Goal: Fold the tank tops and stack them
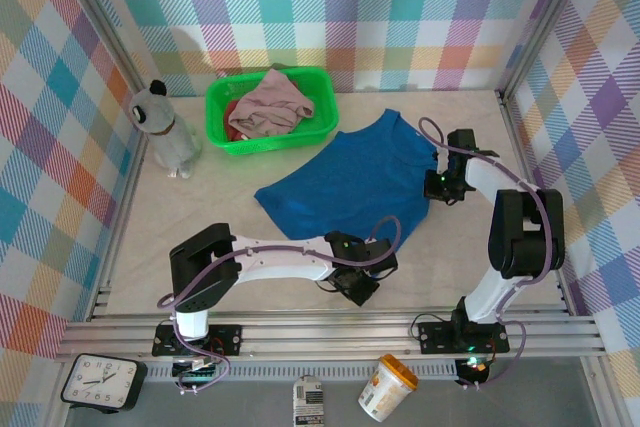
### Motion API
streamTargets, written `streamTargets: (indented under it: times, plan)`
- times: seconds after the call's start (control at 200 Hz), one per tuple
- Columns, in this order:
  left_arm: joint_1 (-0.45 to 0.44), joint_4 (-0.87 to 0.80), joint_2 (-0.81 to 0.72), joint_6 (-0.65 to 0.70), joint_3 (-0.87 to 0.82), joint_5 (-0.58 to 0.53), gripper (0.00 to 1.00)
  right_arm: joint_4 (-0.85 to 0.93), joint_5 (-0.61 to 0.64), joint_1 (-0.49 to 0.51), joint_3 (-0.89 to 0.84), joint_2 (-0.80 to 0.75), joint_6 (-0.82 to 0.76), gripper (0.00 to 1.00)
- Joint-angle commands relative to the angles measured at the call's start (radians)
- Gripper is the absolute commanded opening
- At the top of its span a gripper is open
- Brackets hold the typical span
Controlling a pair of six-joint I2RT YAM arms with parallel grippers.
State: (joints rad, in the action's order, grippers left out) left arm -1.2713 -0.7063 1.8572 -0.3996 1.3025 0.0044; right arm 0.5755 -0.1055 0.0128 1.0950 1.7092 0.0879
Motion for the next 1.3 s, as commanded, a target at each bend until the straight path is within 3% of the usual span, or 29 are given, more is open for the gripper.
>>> streamTargets:
  times: [0.0,0.43,0.755,1.295]
  plan:
    - [0.03,-0.037,-0.048,-0.02,0.016,0.033,0.0,0.049,0.009,0.006,0.025,0.0,-0.015,0.1]
    - [0.179,-0.011,-0.166,-0.096,-0.072,0.112,0.0,0.1,-0.027,0.05,0.164,0.14,0.022,0.13]
    - [0.27,-0.012,-0.241,-0.148,-0.161,0.085,0.0,0.145,-0.04,0.075,0.264,0.215,0.051,0.16]
    - [0.394,-0.025,-0.252,-0.101,-0.164,0.048,0.0,0.197,-0.18,0.097,0.419,0.311,0.116,0.17]
